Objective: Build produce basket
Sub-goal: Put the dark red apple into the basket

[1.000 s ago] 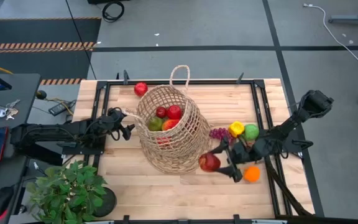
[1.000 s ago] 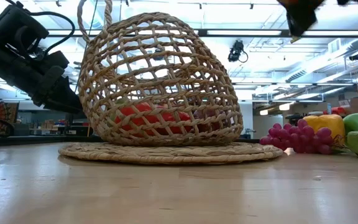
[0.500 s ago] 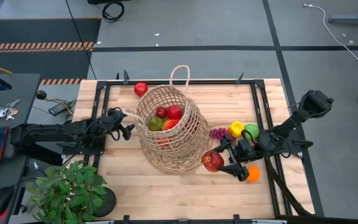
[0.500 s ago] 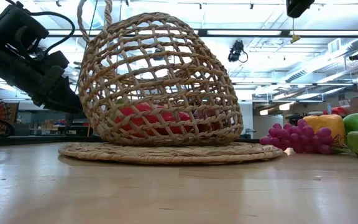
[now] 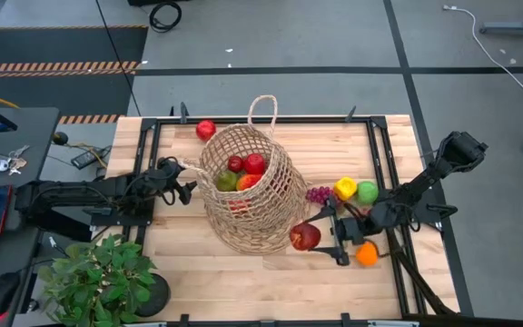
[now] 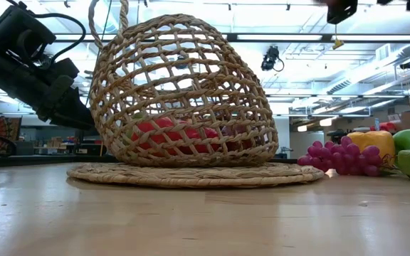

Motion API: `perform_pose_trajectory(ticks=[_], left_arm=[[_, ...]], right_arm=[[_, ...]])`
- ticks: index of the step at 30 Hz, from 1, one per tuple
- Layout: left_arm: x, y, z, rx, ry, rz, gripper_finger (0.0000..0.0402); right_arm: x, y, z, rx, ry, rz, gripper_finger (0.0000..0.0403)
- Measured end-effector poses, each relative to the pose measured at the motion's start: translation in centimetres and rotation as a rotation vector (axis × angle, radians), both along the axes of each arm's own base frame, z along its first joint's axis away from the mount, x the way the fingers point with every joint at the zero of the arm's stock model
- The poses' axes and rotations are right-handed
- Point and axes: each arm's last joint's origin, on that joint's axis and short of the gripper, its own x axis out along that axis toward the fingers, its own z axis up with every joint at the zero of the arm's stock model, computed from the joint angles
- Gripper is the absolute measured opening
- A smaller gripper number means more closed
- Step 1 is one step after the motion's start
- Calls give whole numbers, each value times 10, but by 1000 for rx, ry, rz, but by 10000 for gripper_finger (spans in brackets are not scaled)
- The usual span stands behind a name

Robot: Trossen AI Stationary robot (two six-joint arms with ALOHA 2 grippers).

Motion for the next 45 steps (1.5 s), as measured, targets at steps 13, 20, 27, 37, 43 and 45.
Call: perform_pose_trajectory(ticks=[13, 20, 27, 37, 43, 45], left_arm=[[0, 0, 0, 0, 1, 0, 357], [0, 0, 0, 0, 0, -1, 357], [0, 0, 0, 0, 0, 0, 357], [0, 0, 0, 0, 1, 0, 357], [0, 0, 0, 0, 0, 0, 357], [0, 0, 0, 0, 1, 0, 357]], right_arm=[[1, -5, -12, -552, 62, -187, 348], [4, -14, -12, -680, 104, -352, 348], [7, -21, -12, -700, 125, -411, 348], [7, -22, -12, -545, 125, -412, 353], [7, -21, -12, -259, 118, -384, 354], [7, -21, -12, -155, 118, -381, 354]])
